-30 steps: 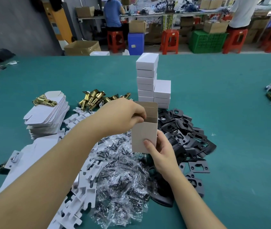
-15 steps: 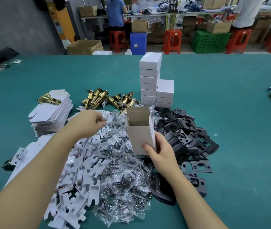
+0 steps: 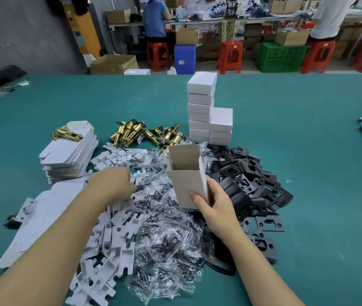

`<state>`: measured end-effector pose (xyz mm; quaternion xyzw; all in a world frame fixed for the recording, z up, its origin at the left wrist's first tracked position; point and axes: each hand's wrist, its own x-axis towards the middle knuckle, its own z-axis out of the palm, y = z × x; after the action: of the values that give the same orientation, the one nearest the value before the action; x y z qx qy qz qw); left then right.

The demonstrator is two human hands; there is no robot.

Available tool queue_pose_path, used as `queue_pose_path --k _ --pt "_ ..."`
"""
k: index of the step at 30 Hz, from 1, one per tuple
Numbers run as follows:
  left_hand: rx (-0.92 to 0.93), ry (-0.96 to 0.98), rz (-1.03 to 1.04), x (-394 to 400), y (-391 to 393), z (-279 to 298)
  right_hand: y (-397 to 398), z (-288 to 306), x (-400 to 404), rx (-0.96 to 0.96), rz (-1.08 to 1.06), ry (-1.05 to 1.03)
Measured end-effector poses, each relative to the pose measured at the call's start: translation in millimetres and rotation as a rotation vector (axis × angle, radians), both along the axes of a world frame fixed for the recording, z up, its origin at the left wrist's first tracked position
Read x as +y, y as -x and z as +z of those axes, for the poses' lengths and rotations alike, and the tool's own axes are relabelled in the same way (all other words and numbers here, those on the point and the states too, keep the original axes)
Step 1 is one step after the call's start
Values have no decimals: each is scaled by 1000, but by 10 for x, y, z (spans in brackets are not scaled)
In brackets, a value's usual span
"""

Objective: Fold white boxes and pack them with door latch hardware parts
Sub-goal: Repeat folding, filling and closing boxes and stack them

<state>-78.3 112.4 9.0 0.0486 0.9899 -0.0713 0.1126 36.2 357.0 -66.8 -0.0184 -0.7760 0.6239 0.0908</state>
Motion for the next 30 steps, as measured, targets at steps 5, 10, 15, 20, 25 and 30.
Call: queue_pose_path --k 5,10,15,20,25,30 --pt "112 -94 -17 -31 85 112 8 -29 4 -7 -5 15" --pt "162 -146 -121 17 -11 286 8 -23 7 -6 -7 20" --pt "307 -490 -325 193 -259 667 14 -46 17 -4 1 45" --pt "430 -605 -520 456 -509 990 21 -56 18 5 10 51" --pt "505 -301 -551 698 -546 972 17 -48 21 10 10 36" --pt "420 -192 -547 895 -478 919 13 -48 16 13 9 36"
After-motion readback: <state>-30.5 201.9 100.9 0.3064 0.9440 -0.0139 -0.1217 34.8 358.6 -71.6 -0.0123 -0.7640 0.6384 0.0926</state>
